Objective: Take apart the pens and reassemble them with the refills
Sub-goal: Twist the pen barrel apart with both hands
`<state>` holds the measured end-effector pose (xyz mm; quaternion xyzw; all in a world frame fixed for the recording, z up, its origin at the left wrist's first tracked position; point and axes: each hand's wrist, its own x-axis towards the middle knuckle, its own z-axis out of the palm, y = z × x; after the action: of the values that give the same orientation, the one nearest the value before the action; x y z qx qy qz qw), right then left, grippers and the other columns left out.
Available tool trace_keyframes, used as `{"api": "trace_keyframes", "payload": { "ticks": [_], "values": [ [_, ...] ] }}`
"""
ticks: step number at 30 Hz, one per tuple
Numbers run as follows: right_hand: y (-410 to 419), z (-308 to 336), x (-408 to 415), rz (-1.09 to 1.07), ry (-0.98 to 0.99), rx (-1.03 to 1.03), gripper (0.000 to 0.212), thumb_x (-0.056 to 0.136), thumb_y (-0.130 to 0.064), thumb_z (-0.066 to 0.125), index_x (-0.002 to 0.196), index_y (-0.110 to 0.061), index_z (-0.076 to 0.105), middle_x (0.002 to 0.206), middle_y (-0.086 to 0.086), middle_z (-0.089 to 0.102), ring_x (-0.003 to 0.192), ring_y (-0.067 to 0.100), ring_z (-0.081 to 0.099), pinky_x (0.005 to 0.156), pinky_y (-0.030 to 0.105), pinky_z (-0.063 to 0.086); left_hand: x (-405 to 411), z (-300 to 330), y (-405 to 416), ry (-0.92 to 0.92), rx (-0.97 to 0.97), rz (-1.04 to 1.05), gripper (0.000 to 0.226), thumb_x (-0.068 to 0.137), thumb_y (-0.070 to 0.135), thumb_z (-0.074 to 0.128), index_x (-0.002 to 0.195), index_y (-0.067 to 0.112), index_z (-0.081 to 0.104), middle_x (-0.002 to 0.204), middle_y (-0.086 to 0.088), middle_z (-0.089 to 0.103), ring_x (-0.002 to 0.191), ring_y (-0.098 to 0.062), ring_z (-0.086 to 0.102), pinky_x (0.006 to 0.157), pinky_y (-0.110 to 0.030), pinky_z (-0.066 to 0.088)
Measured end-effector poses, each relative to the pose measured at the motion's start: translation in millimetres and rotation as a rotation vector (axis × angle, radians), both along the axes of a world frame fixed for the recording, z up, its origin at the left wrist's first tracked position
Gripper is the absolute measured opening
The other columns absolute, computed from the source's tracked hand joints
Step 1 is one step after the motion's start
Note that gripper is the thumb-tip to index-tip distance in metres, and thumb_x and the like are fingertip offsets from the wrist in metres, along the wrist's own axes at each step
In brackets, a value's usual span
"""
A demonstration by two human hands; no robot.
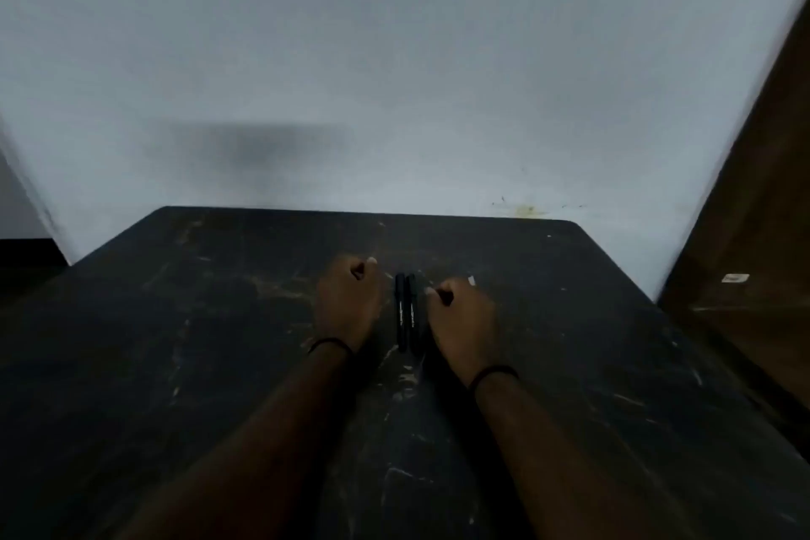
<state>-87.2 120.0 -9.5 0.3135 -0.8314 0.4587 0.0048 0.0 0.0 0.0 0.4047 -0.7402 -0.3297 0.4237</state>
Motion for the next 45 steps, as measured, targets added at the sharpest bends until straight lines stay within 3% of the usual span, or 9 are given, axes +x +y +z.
{"api": "trace_keyframes", "payload": {
  "ticks": [4,7,10,18,21,24,30,38,45],
  "values": [
    [-11.3,0.0,-3.9,-0.032,-0.008,0.12,0.03,0.092,-0.047,0.059,0.074,-0.023,0.057,0.067,-0.008,0.06,0.061,0.003,0.051,0.052,0.022,0.034,-7.0,-6.9,-12.4,0.023,0.08,0.04,0.028,0.095,0.035,0.057,0.07,0.023,0.053,0.066,0.006,0.053,0.06,-0.007,0.047,0.054,-0.027,0.032],
    [-14.8,-0.2,-0.4,-0.025,0.032,0.219,0.03,0.087,-0.053,0.062,0.081,-0.024,0.061,0.077,-0.004,0.066,0.074,0.015,0.061,0.07,0.033,0.052,-7.0,-9.9,-13.7,0.002,0.073,0.028,0.026,0.095,0.037,0.056,0.075,0.02,0.057,0.068,0.005,0.054,0.062,-0.01,0.048,0.057,-0.029,0.034],
    [-12.4,2.6,0.8,-0.009,0.074,0.252,0.026,0.089,-0.044,0.063,0.086,-0.019,0.062,0.086,0.001,0.068,0.083,0.021,0.064,0.078,0.037,0.054,-6.5,-9.9,-15.4,-0.022,0.046,0.005,0.028,0.095,0.037,0.055,0.078,0.016,0.06,0.07,0.002,0.056,0.065,-0.014,0.05,0.061,-0.03,0.037],
    [-10.2,3.1,4.2,-0.007,0.128,0.312,0.032,0.092,-0.04,0.061,0.08,-0.01,0.06,0.085,0.009,0.066,0.081,0.027,0.063,0.071,0.03,0.048,-5.5,-11.7,-14.3,0.029,0.033,-0.051,0.03,0.094,0.036,0.055,0.071,0.017,0.059,0.064,0.0,0.057,0.06,-0.016,0.051,0.061,-0.033,0.043],
    [-8.6,3.3,1.8,-0.048,0.135,0.306,0.036,0.092,-0.031,0.059,0.064,-0.015,0.044,0.065,-0.001,0.051,0.061,0.016,0.048,0.055,0.026,0.034,-5.4,-11.6,-14.0,0.028,0.037,-0.062,0.031,0.094,0.039,0.054,0.068,0.022,0.057,0.064,0.002,0.059,0.061,-0.015,0.055,0.061,-0.033,0.046],
    [-6.4,4.8,1.7,-0.045,0.126,0.195,0.04,0.093,-0.031,0.058,0.058,-0.016,0.047,0.053,-0.003,0.048,0.047,0.009,0.044,0.044,0.023,0.03,-5.1,-11.2,-13.5,0.065,0.059,-0.098,0.031,0.096,0.042,0.051,0.073,0.022,0.058,0.068,0.001,0.062,0.063,-0.015,0.058,0.062,-0.033,0.049],
    [1.5,5.7,6.8,0.018,0.234,-0.025,0.015,0.099,-0.03,0.055,0.086,-0.022,0.051,0.072,-0.009,0.053,0.063,0.006,0.051,0.052,0.024,0.037,-2.2,-2.4,0.2,0.31,0.102,-0.3,0.053,0.102,0.05,0.037,0.084,0.007,0.063,0.058,-0.001,0.052,0.044,0.0,0.045,0.044,-0.011,0.037],
    [-0.9,5.2,14.0,0.266,0.353,0.029,0.016,0.101,-0.014,0.048,0.11,-0.014,0.061,0.105,0.004,0.063,0.094,0.02,0.058,0.073,0.026,0.033,-5.0,-4.0,0.6,0.343,0.061,-0.309,0.043,0.101,0.036,0.05,0.065,0.014,0.043,0.059,-0.01,0.037,0.052,-0.015,0.036,0.052,-0.033,0.032],
    [2.8,5.9,14.6,0.175,0.391,0.134,0.022,0.103,-0.036,0.045,0.086,-0.023,0.052,0.088,-0.001,0.063,0.084,0.021,0.059,0.083,0.034,0.027,-9.1,-6.7,-0.4,0.222,-0.078,-0.302,0.045,0.1,0.032,0.043,0.058,0.018,0.038,0.055,-0.003,0.039,0.052,-0.014,0.036,0.053,-0.042,0.034]
  ]
}}
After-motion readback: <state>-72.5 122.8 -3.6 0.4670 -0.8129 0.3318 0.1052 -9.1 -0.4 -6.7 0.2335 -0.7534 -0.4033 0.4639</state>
